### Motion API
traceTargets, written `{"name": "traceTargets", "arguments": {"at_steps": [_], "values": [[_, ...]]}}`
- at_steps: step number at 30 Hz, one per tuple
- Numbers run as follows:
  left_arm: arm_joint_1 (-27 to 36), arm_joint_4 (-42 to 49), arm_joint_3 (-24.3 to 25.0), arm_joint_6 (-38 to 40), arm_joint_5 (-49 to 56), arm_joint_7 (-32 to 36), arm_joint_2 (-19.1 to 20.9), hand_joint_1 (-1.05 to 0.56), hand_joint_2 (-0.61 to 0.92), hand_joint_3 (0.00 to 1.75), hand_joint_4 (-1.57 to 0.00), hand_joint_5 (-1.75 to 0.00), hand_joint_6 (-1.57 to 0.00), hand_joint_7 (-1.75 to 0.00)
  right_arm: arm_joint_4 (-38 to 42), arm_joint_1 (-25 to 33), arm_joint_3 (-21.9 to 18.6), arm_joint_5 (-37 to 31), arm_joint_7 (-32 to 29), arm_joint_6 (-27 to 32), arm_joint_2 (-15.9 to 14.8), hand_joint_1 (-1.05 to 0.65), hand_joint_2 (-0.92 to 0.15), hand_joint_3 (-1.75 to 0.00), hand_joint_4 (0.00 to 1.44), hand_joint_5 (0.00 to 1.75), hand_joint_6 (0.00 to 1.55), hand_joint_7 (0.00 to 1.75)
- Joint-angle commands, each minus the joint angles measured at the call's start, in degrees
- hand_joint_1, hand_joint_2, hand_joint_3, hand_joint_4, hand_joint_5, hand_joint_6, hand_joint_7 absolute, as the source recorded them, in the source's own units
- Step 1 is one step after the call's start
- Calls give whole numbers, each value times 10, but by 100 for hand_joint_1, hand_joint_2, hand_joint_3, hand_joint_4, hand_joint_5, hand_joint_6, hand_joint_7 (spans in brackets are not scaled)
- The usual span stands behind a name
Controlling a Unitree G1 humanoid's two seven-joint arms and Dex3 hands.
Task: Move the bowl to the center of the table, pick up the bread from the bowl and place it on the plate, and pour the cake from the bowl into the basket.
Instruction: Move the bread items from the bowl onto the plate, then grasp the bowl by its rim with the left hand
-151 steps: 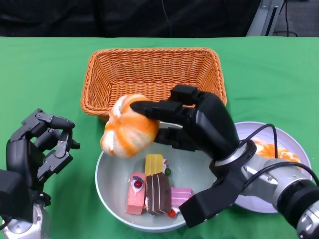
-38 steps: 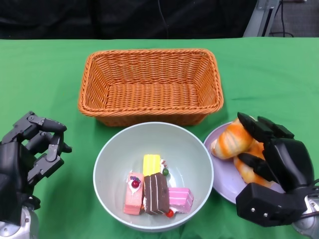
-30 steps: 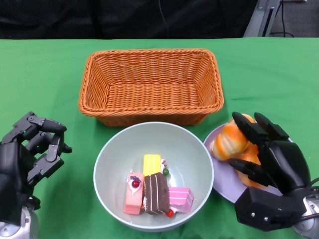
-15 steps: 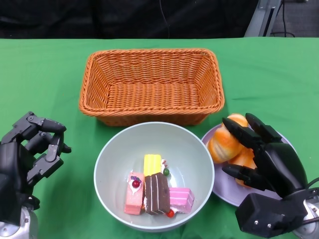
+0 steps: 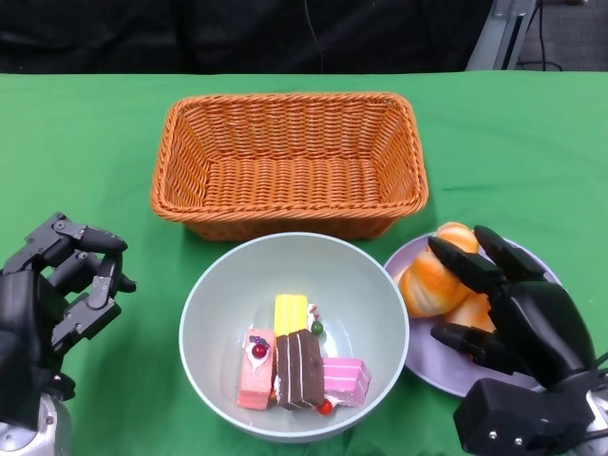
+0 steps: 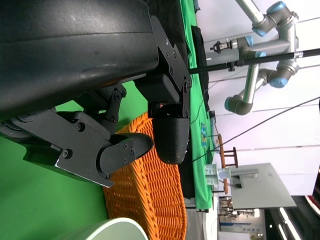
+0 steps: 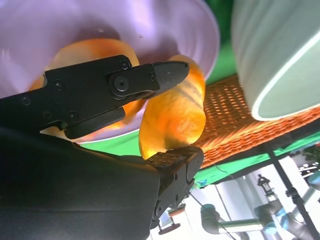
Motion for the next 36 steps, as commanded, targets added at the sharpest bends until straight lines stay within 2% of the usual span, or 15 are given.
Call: {"name": "traceTargets", "arguments": {"at_steps": [1, 8, 14, 21, 27, 30, 36], "values": [[-6, 4, 5, -2, -6, 5, 14, -8, 71, 81, -75, -158, -75, -129, -29, 22, -14, 6, 25, 17, -20, -58, -92, -11, 16, 4, 46, 1], [-7, 3, 8, 2, -9, 3, 14, -7, 71, 80, -76, -157, -76, -128, -74, 52, -32, 9, 48, 33, -35, -58, -92, -10, 17, 4, 47, 1], [-6, 4, 8, 1, -6, 2, 15, -5, 72, 80, -77, -157, -77, -127, -98, 69, -50, 21, 60, 18, -45, -60, -92, -14, 15, 2, 45, 0], [-5, 5, 8, 1, -8, -2, 15, -5, 72, 80, -76, -158, -76, -128, -103, 91, -73, 36, 25, -40, -36, -65, -92, -18, 20, 4, 47, 1], [-6, 5, 10, 2, -12, -6, 14, -6, 71, 81, -76, -159, -76, -129, -111, 106, -91, 41, -18, -136, -34, -60, -91, -14, 28, 7, 49, 1], [-7, 6, 9, 5, -11, -5, 15, -6, 72, 80, -75, -159, -77, -128, -148, 120, -98, 56, -3, -158, -29, -55, -89, -12, 34, 8, 51, 1], [-9, 10, 8, 3, -14, -11, 16, -5, 72, 80, -76, -157, -78, -126, -229, 145, -105, 58, 28, -158, -17, -54, -87, -8, 43, 10, 54, 2]]}}
